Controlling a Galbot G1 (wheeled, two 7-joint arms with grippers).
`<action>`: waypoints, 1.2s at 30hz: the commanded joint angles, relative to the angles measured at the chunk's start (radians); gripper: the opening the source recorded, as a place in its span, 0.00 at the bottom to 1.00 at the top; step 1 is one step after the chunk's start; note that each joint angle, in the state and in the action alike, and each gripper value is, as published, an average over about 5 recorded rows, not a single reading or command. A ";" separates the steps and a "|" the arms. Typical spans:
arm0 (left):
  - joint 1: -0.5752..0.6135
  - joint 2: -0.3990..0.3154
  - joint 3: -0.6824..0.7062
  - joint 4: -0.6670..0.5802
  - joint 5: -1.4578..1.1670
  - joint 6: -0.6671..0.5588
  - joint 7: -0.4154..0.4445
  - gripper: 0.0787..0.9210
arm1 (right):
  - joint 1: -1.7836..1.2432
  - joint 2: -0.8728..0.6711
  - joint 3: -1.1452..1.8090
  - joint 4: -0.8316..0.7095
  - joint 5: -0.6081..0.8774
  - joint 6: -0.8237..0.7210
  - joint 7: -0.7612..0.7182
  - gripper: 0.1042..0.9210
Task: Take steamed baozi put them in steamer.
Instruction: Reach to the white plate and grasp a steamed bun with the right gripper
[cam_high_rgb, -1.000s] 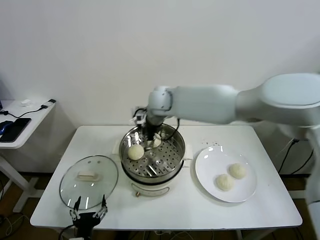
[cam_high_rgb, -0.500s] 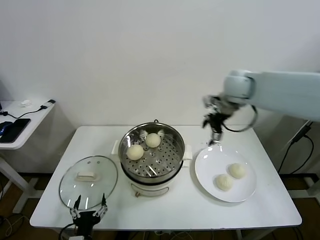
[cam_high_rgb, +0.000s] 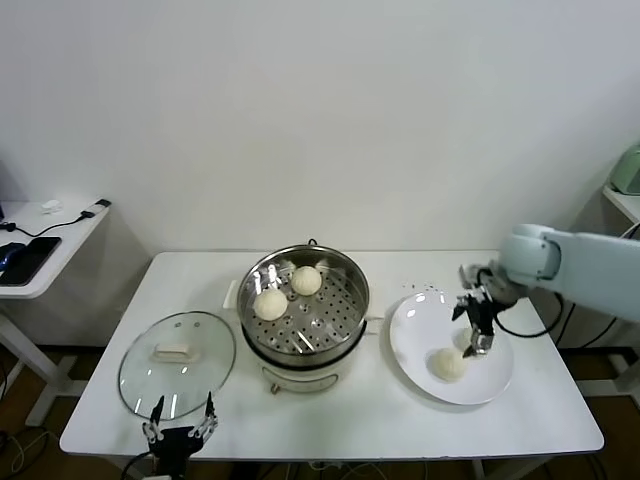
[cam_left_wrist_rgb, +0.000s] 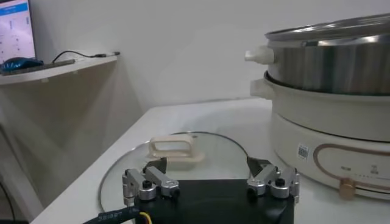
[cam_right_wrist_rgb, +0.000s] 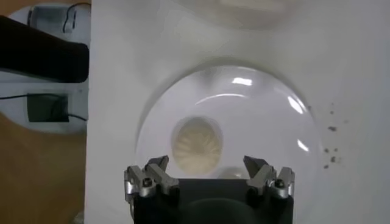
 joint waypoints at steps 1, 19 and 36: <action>0.006 0.000 0.000 -0.002 0.002 -0.005 0.001 0.88 | -0.240 -0.030 0.161 -0.041 -0.085 -0.037 0.048 0.88; 0.007 0.000 0.003 -0.002 0.004 -0.007 0.001 0.88 | -0.363 0.029 0.265 -0.088 -0.119 -0.079 0.111 0.88; 0.015 -0.007 0.006 -0.011 0.010 -0.007 -0.003 0.88 | -0.297 0.018 0.247 -0.068 -0.128 -0.058 0.071 0.73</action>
